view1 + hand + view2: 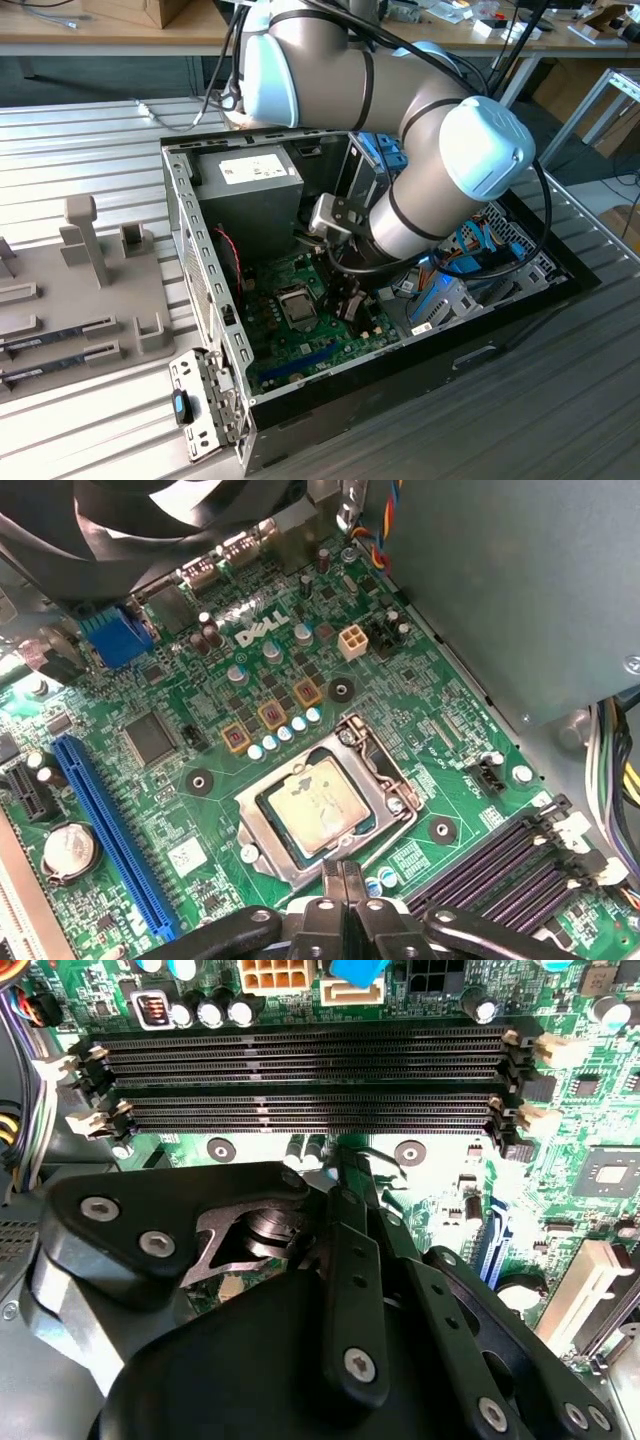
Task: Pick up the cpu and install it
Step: 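Install the first cpu locking lever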
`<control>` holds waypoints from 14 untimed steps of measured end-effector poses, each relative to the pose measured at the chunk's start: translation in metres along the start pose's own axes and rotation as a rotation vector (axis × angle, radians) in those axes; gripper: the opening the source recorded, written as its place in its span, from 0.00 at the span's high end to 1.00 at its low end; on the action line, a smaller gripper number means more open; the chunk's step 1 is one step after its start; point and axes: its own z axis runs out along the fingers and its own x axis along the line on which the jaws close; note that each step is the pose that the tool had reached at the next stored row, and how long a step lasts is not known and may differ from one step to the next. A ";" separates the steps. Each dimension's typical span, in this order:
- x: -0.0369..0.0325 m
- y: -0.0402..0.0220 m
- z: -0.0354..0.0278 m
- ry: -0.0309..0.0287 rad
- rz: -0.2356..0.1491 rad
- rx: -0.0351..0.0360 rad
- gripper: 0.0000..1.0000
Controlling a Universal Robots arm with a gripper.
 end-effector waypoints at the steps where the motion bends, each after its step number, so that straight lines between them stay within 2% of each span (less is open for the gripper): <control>1: 0.0003 0.0004 0.0001 0.0000 0.000 0.0000 0.89; 6: 0.0027 0.0032 0.0008 0.0001 0.000 0.0001 0.89; 14: 0.0034 0.0042 0.0008 -0.0007 0.000 0.0006 0.89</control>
